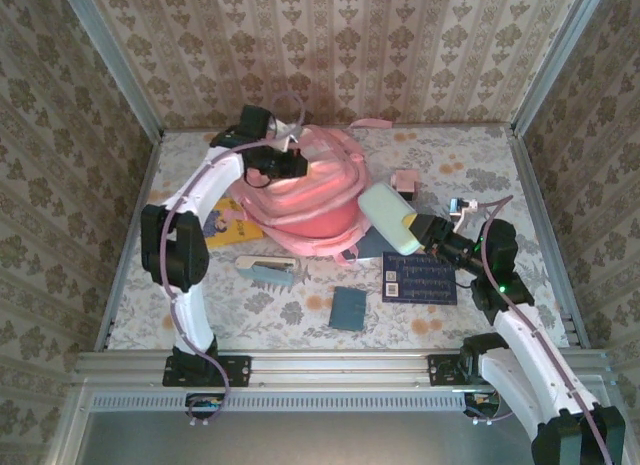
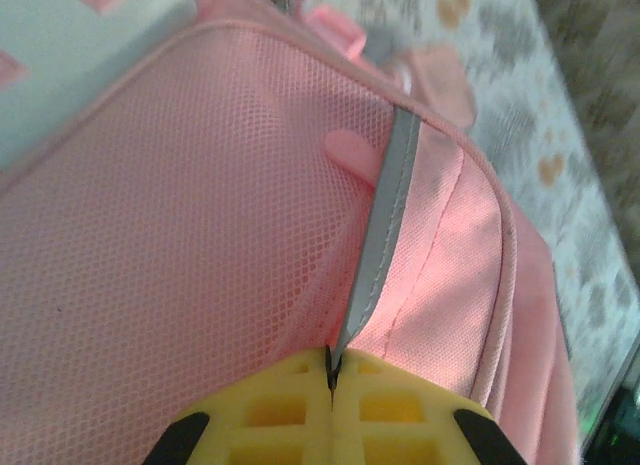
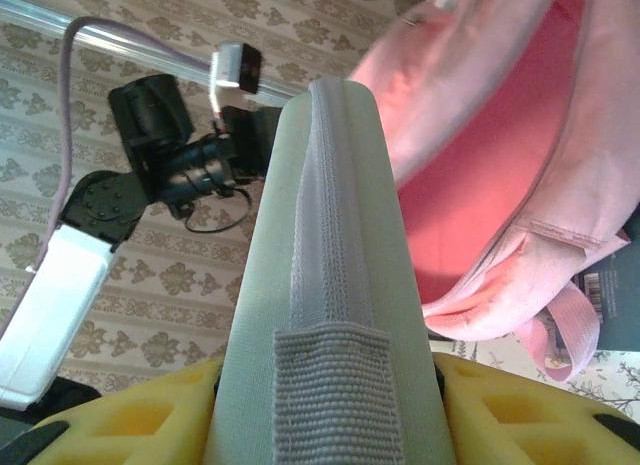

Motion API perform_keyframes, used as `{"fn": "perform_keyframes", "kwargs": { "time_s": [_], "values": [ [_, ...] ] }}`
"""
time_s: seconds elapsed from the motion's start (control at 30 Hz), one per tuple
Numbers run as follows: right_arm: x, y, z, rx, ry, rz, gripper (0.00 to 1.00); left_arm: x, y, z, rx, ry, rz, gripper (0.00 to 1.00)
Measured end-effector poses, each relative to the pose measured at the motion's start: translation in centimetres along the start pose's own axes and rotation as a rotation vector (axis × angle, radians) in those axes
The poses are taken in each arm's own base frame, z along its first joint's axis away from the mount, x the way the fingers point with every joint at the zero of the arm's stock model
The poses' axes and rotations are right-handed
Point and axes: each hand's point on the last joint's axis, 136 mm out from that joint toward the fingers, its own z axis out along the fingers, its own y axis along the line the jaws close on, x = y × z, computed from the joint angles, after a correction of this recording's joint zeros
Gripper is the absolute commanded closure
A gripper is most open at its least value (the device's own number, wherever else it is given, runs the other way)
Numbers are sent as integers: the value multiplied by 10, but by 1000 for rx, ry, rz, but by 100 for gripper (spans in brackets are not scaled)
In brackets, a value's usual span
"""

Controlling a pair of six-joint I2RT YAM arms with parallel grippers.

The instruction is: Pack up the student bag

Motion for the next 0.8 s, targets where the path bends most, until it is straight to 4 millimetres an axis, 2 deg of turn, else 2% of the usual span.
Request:
{"fn": "perform_keyframes", "kwargs": {
  "time_s": [0.13, 0.27, 0.4, 0.5, 0.63, 0.8],
  "values": [
    [-2, 5, -3, 7, -10, -21, 50, -43, -12, -41, 2, -149, 6, 100],
    [-1, 2, 1, 32, 13, -16, 50, -61, -27, -64, 10, -214, 19, 100],
    [0, 0, 12, 60, 57, 4, 49, -64, -33, -68, 19, -226, 16, 100],
    [0, 6, 27, 66, 102, 2, 51, -64, -36, -68, 34, -223, 9, 100],
    [-2, 8, 58, 92, 177, 18, 53, -65, -43, -69, 68, -225, -2, 100],
    [1, -16, 104, 144, 249, 71, 53, -71, -51, -72, 111, -241, 2, 100]
  ]
}}
